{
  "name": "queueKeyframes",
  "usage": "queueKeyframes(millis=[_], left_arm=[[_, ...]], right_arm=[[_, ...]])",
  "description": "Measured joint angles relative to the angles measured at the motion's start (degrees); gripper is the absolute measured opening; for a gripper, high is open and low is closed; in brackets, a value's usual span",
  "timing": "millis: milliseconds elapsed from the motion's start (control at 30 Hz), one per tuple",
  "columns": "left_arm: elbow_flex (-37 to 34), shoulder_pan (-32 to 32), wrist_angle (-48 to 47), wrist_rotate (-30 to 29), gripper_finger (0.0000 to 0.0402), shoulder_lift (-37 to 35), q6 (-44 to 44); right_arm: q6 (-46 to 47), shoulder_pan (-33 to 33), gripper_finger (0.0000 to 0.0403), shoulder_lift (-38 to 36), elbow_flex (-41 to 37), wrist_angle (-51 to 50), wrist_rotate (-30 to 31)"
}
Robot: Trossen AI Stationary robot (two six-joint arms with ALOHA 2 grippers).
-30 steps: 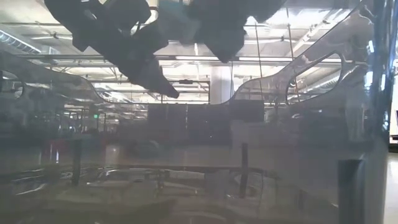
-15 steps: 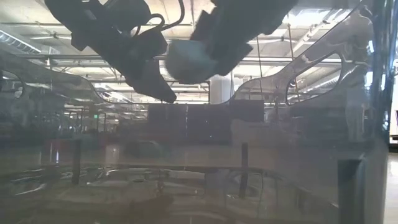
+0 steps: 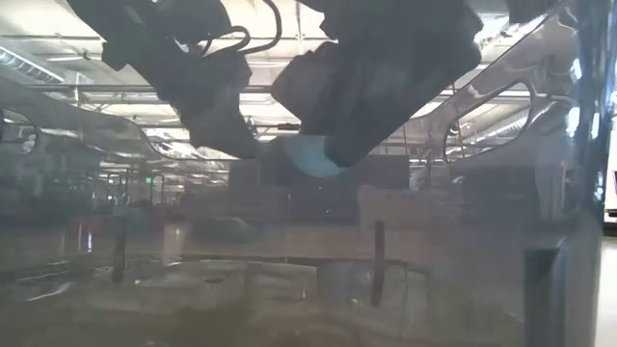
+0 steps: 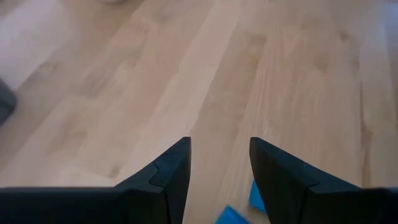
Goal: Sort blocks by size
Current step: Put the light blue half circle block into the bottom black bin, then put the blue half circle block into the bottom black bin
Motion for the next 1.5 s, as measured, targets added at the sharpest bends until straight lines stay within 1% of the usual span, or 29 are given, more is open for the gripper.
queueKeyframes(millis=[167,267,367,467,700,767,833,933,1067,1200,1267,1500], left_arm=[[-0.1,-0.2,-4.6,-0.1,0.0167,-1.8,-3.6],[-0.1,-1.4,-6.4,-0.9,0.0167,-2.0,-5.7],[-0.1,-3.0,-7.9,-3.0,0.0167,-2.0,-6.4],[-0.1,-3.7,-7.8,-5.5,0.0167,-2.0,-6.8],[-0.1,-3.6,-7.3,-6.3,0.0167,-2.6,-7.3],[-0.1,-3.6,-7.4,-6.7,0.0167,-3.1,-7.3],[-0.1,-3.6,-7.5,-7.4,0.0167,-3.7,-7.3],[-0.1,-3.7,-7.7,-7.4,0.0167,-4.8,-7.4],[-0.1,-5.7,-8.0,-7.1,0.0167,-5.8,-7.3],[-0.1,-6.9,-8.0,-7.4,0.0167,-6.6,-6.6],[-0.1,-6.9,-8.1,-7.4,0.0167,-7.1,-5.6],[-0.1,-6.7,-11.8,-10.5,0.0167,-8.5,-5.3]], right_arm=[[-4.4,0.0,0.0168,-0.3,0.0,-0.1,0.0],[-6.1,0.0,0.0196,-0.3,0.0,-0.6,0.0],[-8.5,0.0,0.0218,-0.4,0.0,-0.5,0.0],[-10.7,0.0,0.0230,-2.0,0.0,-0.7,1.0],[-15.1,-0.7,0.0227,-9.3,0.0,-0.3,15.1],[-16.0,-1.6,0.0224,-10.9,0.0,-0.2,18.1],[-16.2,-3.1,0.0221,-11.6,0.1,0.4,19.6],[-15.8,-5.9,0.0219,-11.5,0.0,-0.1,19.3],[-14.3,-10.3,0.0219,-9.7,0.0,0.0,18.7],[-12.2,-14.6,0.0219,-6.6,0.0,1.6,12.0],[-10.9,-16.2,0.0219,-4.9,0.0,3.3,10.4],[-8.5,-18.9,0.0219,1.7,0.0,7.1,10.2]])
